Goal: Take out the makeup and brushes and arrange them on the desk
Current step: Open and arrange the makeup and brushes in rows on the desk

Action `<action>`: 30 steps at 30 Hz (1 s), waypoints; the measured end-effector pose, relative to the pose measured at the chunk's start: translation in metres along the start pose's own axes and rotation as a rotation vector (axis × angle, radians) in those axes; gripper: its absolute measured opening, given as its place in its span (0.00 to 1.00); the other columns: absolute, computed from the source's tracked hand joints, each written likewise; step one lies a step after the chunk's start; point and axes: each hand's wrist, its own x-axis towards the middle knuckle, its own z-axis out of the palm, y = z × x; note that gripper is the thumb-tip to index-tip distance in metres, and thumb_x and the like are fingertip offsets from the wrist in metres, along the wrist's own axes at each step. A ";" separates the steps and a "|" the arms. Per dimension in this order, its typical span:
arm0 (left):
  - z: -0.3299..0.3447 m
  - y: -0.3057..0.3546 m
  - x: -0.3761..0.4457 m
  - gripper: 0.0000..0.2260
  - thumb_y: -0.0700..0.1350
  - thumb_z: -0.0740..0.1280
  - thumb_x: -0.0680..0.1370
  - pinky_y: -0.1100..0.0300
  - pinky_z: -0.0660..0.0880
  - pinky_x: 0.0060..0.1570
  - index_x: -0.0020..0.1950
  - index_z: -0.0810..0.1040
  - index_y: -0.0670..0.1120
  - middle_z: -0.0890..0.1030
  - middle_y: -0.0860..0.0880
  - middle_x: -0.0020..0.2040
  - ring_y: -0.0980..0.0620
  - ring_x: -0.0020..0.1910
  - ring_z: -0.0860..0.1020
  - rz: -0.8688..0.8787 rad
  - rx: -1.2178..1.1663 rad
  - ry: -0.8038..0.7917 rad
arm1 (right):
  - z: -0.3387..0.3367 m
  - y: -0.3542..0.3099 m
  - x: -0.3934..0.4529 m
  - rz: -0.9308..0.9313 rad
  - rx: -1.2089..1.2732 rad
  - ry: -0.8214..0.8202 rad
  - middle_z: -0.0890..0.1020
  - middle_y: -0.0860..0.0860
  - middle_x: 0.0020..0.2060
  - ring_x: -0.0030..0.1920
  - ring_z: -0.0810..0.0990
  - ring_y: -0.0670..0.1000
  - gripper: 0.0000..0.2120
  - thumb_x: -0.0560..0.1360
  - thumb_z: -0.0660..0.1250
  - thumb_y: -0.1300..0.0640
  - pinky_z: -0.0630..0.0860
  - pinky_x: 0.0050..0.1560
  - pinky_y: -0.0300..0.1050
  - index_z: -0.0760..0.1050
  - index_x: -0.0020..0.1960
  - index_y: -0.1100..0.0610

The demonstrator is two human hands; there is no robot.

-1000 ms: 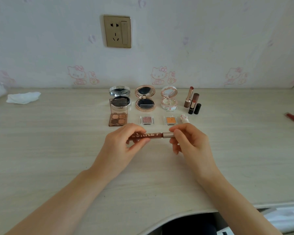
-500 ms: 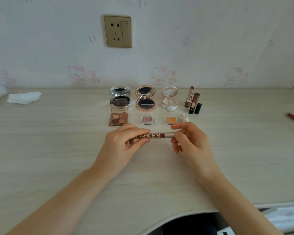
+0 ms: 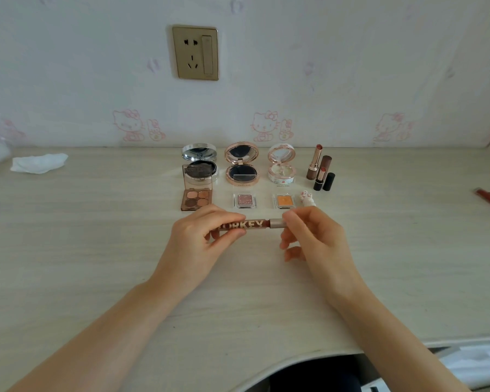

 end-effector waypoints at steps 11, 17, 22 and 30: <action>0.000 0.001 0.001 0.11 0.44 0.72 0.71 0.65 0.74 0.40 0.53 0.84 0.44 0.81 0.52 0.43 0.56 0.39 0.77 -0.041 -0.010 -0.001 | -0.002 -0.003 0.000 -0.063 0.036 0.064 0.81 0.47 0.33 0.36 0.79 0.48 0.07 0.77 0.62 0.66 0.78 0.37 0.42 0.78 0.48 0.58; 0.001 0.004 -0.001 0.12 0.43 0.70 0.74 0.65 0.73 0.39 0.56 0.82 0.44 0.81 0.53 0.42 0.54 0.38 0.76 -0.030 -0.004 0.005 | -0.004 -0.004 0.002 -0.098 0.072 0.145 0.82 0.46 0.36 0.37 0.80 0.48 0.09 0.77 0.62 0.66 0.77 0.36 0.40 0.78 0.49 0.56; 0.008 0.017 0.003 0.15 0.36 0.69 0.75 0.69 0.71 0.40 0.60 0.80 0.46 0.80 0.53 0.44 0.58 0.38 0.75 -0.001 0.000 -0.009 | -0.020 -0.014 0.008 -0.091 0.144 0.155 0.84 0.51 0.40 0.40 0.81 0.49 0.07 0.77 0.62 0.65 0.76 0.35 0.40 0.78 0.49 0.58; 0.047 0.055 0.016 0.09 0.48 0.64 0.76 0.69 0.71 0.41 0.55 0.72 0.57 0.76 0.60 0.44 0.59 0.43 0.75 0.153 0.055 -0.242 | -0.079 -0.032 0.036 0.108 0.134 0.176 0.84 0.52 0.38 0.38 0.80 0.48 0.09 0.75 0.67 0.61 0.75 0.38 0.41 0.77 0.55 0.57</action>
